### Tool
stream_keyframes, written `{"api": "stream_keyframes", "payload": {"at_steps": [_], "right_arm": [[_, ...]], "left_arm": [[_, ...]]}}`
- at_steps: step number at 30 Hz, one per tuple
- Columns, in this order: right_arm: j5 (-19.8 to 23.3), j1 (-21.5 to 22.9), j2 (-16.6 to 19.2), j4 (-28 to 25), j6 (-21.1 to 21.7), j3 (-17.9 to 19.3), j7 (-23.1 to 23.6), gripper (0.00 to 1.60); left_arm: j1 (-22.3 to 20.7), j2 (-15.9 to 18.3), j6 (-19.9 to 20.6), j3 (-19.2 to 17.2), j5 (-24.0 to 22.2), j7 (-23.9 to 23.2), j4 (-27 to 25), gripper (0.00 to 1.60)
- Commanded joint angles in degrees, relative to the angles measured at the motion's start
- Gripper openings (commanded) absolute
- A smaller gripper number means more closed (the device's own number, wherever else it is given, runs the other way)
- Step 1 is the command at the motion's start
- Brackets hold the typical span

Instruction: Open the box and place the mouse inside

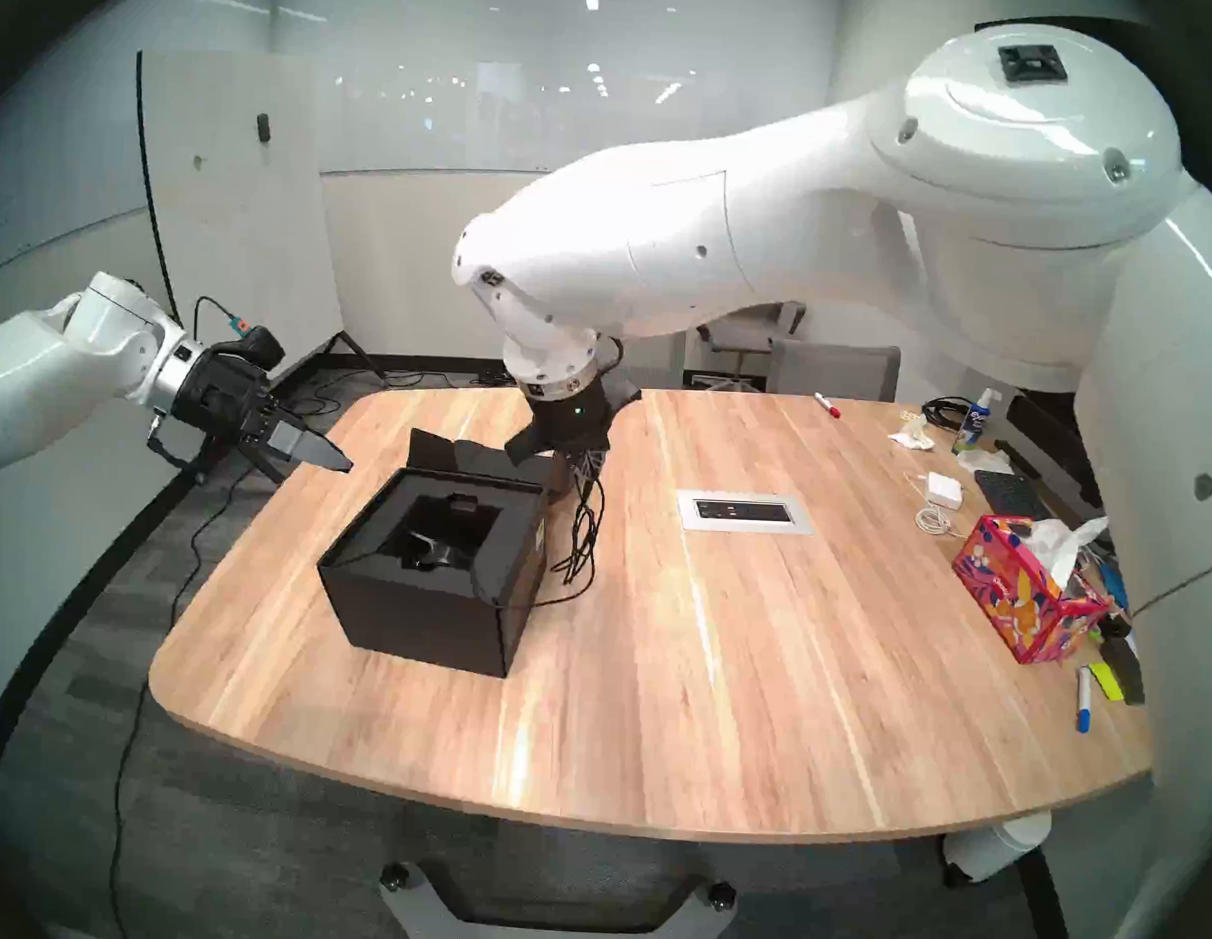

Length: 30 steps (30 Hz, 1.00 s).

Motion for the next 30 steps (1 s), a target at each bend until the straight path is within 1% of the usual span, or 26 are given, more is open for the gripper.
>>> {"api": "stream_keyframes", "payload": {"at_steps": [1,3,7,8,15,19,21,25,30], "right_arm": [[0.1,4.1,-2.9,2.9,-0.1,-1.6,-1.6,0.00],[0.1,4.3,-3.2,3.2,-0.1,-1.8,-1.4,0.00],[-1.3,4.7,-5.5,5.8,-0.1,-2.4,0.1,0.00],[-1.3,4.7,-5.5,5.8,-0.1,-2.4,0.1,0.00],[-3.0,4.5,-8.6,10.1,-0.1,-2.7,1.6,0.00],[-4.6,4.3,-10.0,12.5,-0.1,-2.9,3.1,0.00],[-6.4,4.1,-11.2,14.5,-0.1,-3.2,4.6,0.00],[-7.9,3.9,-12.3,16.5,-0.1,-3.5,6.0,0.00],[-11.0,3.3,-14.0,19.8,-0.1,-4.2,9.1,0.00]], "left_arm": [[-1.1,0.0,0.0,-0.8,-0.3,-1.0,-0.1,1.60],[-1.1,0.0,0.0,-0.8,-0.3,-1.0,-0.1,1.60],[-1.1,0.1,0.0,-0.8,-0.3,-0.9,-0.1,1.60],[-1.1,0.1,0.0,-0.8,-0.3,-0.9,-0.1,1.60],[-1.1,0.1,-0.1,-0.8,-0.4,-0.9,-0.1,1.60],[-1.1,0.1,-0.1,-0.8,-0.4,-0.8,-0.1,1.60],[-1.1,0.1,-0.1,-0.8,-0.4,-0.8,-0.1,1.60],[-1.0,0.1,-0.1,-0.8,-0.4,-0.7,-0.1,1.60],[-1.0,0.1,-0.1,-0.8,-0.4,-0.7,-0.1,1.60]]}}
